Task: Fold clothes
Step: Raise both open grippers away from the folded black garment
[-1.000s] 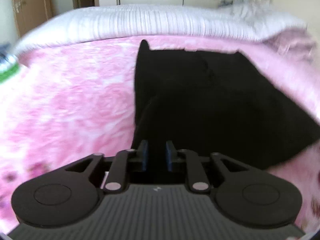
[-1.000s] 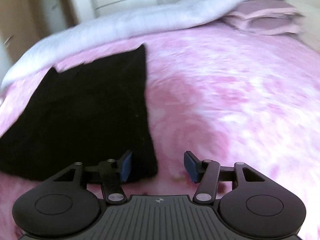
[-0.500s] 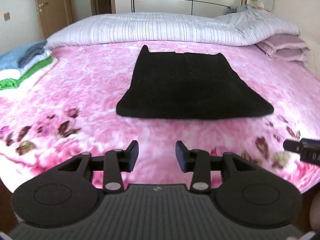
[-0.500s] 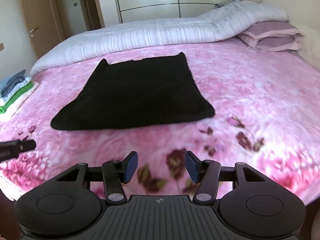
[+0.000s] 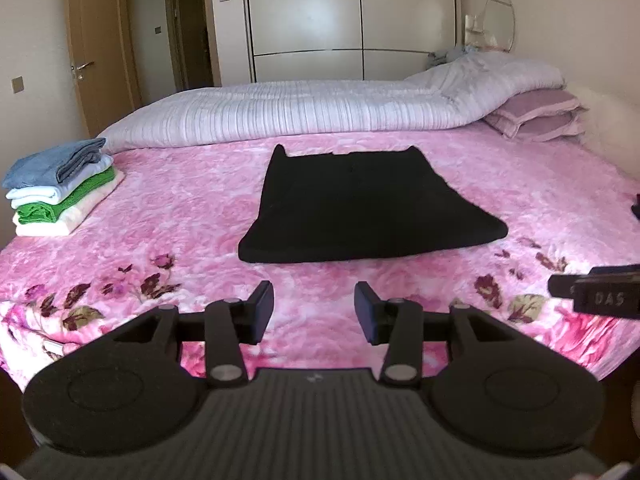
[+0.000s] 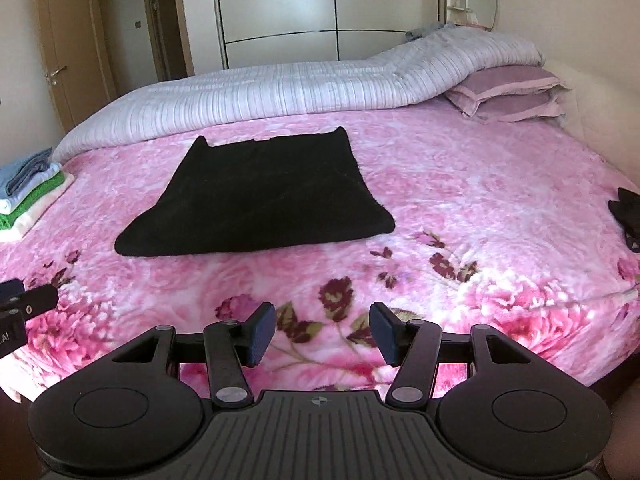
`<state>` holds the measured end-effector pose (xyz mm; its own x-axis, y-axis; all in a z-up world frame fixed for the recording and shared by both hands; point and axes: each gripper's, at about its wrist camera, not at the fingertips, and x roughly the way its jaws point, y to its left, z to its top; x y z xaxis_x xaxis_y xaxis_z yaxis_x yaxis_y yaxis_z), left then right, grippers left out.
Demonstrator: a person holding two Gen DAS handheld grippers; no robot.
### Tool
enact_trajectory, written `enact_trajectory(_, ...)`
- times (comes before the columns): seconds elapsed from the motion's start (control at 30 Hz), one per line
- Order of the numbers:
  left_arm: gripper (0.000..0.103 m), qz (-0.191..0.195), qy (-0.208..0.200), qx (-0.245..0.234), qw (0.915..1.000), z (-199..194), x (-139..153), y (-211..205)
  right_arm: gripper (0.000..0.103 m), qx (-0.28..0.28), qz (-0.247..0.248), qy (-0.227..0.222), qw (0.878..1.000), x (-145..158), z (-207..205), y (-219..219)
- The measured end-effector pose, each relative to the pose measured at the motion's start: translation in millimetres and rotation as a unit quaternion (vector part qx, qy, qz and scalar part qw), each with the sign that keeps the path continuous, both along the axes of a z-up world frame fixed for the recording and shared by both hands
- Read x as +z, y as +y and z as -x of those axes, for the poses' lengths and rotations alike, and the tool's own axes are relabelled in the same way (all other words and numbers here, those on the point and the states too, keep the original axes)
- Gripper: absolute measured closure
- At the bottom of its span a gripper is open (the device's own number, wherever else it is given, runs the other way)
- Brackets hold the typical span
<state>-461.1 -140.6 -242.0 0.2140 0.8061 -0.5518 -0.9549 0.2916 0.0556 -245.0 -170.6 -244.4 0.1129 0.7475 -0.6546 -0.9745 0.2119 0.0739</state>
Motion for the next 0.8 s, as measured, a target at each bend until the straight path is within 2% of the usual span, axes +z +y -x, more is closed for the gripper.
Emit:
enact_trajectory(0.23,0.062,0.016,-0.029,0.0,0.9995,22,-3,25,0.047,0.012,0.01,-0.034,0.999,5,27,17)
enact_trajectory(0.4,0.062,0.041,-0.042,0.009,0.9982,40,-13,52,0.047,0.023,0.028,-0.058,0.998,0,44,42)
enact_trajectory(0.6,0.062,0.059,-0.02,-0.009,0.998,51,-16,70,0.047,0.001,0.039,-0.057,0.998,-3,55,61)
enact_trajectory(0.8,0.062,0.06,0.005,-0.005,0.9982,62,-10,77,0.047,0.004,0.041,-0.042,0.998,-7,64,72)
